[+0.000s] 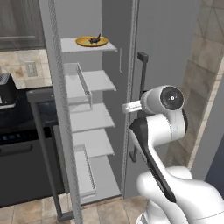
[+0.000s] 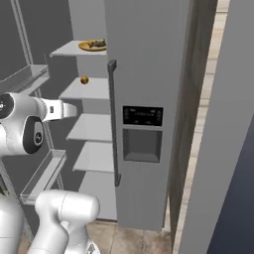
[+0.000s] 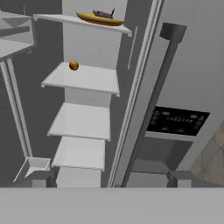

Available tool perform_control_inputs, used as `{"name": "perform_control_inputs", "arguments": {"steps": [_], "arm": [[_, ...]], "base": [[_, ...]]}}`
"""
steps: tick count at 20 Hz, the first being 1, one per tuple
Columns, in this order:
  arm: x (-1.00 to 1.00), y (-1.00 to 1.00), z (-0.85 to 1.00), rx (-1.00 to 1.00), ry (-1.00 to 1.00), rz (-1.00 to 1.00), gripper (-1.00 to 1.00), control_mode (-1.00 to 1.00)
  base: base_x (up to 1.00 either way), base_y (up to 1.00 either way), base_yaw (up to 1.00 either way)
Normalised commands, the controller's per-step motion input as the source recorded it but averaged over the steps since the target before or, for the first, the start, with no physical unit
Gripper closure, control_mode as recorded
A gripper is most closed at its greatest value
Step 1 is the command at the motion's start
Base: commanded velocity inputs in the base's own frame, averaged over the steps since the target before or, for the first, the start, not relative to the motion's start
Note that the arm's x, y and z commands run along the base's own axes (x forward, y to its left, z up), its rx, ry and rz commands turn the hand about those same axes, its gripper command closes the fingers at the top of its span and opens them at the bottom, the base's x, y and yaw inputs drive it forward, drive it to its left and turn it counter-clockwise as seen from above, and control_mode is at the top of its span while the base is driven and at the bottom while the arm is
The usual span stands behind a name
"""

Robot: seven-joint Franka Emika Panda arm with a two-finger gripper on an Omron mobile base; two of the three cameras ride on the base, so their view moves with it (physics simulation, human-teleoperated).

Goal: Retrieve the fish from the fridge and place it on the saucepan with marinade on the stove.

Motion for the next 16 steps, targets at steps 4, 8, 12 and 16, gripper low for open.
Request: {"name": "perform_control_inputs", "arguments": {"steps": [4,8,12,16], "arm": [[0.00,0.00,0.00,0.00,0.00,0.00,-1.00,1.00],[0.00,0.00,0.00,0.00,0.00,0.00,-1.00,1.00],[0.00,0.00,0.00,0.00,0.00,0.00,-1.00,1.00],[0.00,0.00,0.00,0.00,0.00,0.00,-1.00,1.00]], "base": [[0.51,0.16,-0.01],[0.75,0.07,0.00],[0.91,0.20,0.00],[0.81,0.39,0.00]]}}
